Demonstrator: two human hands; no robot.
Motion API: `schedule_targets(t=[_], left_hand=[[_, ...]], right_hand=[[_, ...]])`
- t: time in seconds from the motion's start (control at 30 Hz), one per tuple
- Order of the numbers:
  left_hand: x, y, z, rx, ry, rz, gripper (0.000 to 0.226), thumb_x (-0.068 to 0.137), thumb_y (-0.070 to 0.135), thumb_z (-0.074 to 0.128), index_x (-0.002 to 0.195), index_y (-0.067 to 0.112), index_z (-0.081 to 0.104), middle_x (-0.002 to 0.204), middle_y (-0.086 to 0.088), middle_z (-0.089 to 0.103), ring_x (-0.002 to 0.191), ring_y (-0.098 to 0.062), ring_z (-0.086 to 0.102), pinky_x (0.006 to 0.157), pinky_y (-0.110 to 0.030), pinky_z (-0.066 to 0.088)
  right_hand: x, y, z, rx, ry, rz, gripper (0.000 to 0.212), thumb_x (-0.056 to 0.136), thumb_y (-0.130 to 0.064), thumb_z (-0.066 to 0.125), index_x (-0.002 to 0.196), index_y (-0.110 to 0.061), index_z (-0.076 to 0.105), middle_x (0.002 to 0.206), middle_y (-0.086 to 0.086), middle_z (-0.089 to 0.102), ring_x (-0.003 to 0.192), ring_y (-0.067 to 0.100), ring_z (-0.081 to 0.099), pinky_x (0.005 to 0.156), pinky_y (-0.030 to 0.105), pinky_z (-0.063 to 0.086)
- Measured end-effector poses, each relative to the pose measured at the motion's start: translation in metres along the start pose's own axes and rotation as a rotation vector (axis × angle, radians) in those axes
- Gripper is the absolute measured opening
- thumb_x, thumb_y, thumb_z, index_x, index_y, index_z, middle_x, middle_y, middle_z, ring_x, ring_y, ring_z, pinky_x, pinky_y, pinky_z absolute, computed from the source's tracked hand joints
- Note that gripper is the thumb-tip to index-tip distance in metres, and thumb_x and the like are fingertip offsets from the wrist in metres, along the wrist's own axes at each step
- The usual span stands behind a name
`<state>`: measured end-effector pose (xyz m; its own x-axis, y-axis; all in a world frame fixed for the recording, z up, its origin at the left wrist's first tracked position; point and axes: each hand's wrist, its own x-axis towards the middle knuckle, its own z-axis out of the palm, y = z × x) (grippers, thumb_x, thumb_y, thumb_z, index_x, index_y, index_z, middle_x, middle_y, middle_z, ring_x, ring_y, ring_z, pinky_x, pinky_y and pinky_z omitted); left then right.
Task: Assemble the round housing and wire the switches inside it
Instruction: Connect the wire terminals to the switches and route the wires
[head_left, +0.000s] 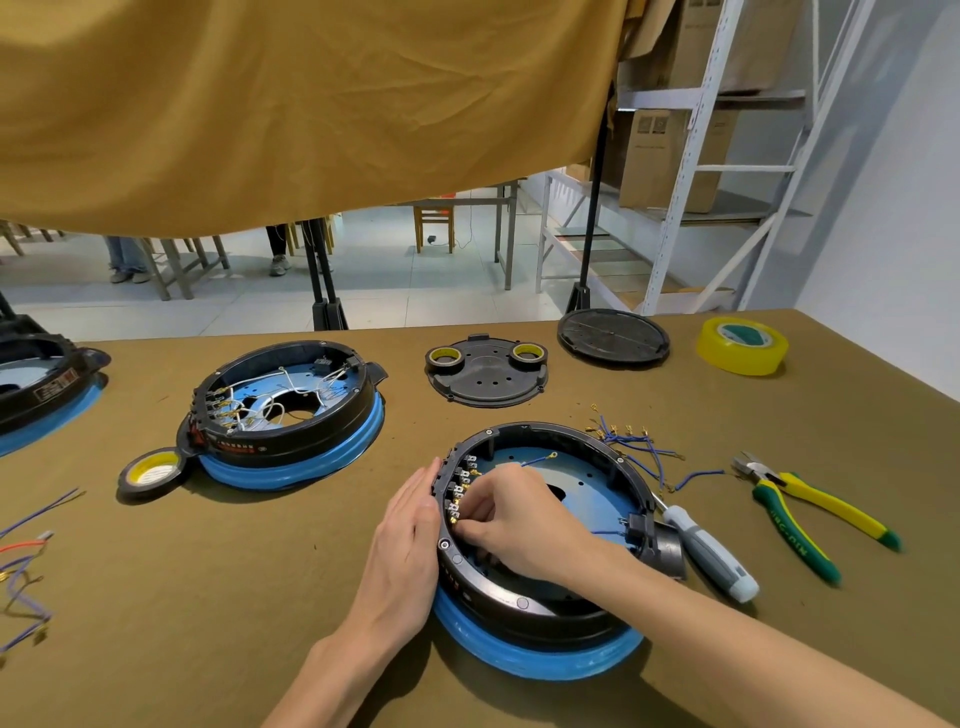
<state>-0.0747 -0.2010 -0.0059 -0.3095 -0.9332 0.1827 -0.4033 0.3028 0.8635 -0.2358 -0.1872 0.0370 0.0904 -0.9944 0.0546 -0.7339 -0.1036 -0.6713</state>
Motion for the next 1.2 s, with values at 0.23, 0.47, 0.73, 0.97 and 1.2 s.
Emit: schedule_targets(t=[0.23,0.47,0.73,0.97,1.2], left_hand=[[0.0,0.003,-0.002,-0.009,-0.006,0.004,0.068,0.099,0.053,0.019,0.159,0.025,0.033,0.164,0.009,0.035,0.151,0.001,0.024,0.128,-0.035,0.019],[-0.003,0.003,-0.002,-0.01,0.003,0.004,0.067,0.099,0.051,0.019,0.158,0.023,0.034,0.164,0.007,0.036,0.15,0.001,0.025,0.127,-0.031,0.019],[-0.002,0.004,-0.002,0.033,0.023,0.02,0.068,0.098,0.054,0.018,0.157,0.025,0.035,0.162,0.009,0.039,0.149,0.0,0.028,0.127,-0.037,0.023],[-0.002,0.003,-0.002,0.032,0.03,0.013,0.067,0.098,0.053,0.018,0.157,0.025,0.035,0.161,0.01,0.039,0.147,0.002,0.029,0.126,-0.031,0.023],[-0.002,0.005,-0.003,0.048,0.03,0.014,0.068,0.098,0.052,0.017,0.158,0.024,0.034,0.162,0.009,0.039,0.148,0.001,0.028,0.125,-0.028,0.021]], right_hand=[[0.0,-0.004,-0.002,0.006,-0.012,-0.014,0.008,0.094,-0.012,0.072,0.089,-0.011,0.078,0.075,0.001,0.076,0.06,0.007,0.071,0.064,0.026,0.063],[-0.001,-0.004,-0.003,0.087,-0.058,0.018,0.006,0.094,-0.013,0.074,0.095,-0.008,0.076,0.079,0.004,0.077,0.064,0.013,0.075,0.064,0.03,0.064],[-0.004,0.008,-0.022,0.248,0.01,0.197,0.007,0.091,-0.007,0.072,0.094,-0.012,0.069,0.077,0.007,0.078,0.069,0.02,0.076,0.066,0.032,0.064],[0.007,-0.008,-0.021,0.48,0.003,0.382,0.009,0.088,0.005,0.075,0.087,-0.001,0.068,0.078,0.017,0.074,0.067,0.024,0.076,0.066,0.03,0.064],[0.015,-0.011,-0.015,0.481,0.051,0.435,0.021,0.084,0.009,0.077,0.081,-0.007,0.064,0.082,0.018,0.073,0.076,0.032,0.078,0.073,0.038,0.065]])
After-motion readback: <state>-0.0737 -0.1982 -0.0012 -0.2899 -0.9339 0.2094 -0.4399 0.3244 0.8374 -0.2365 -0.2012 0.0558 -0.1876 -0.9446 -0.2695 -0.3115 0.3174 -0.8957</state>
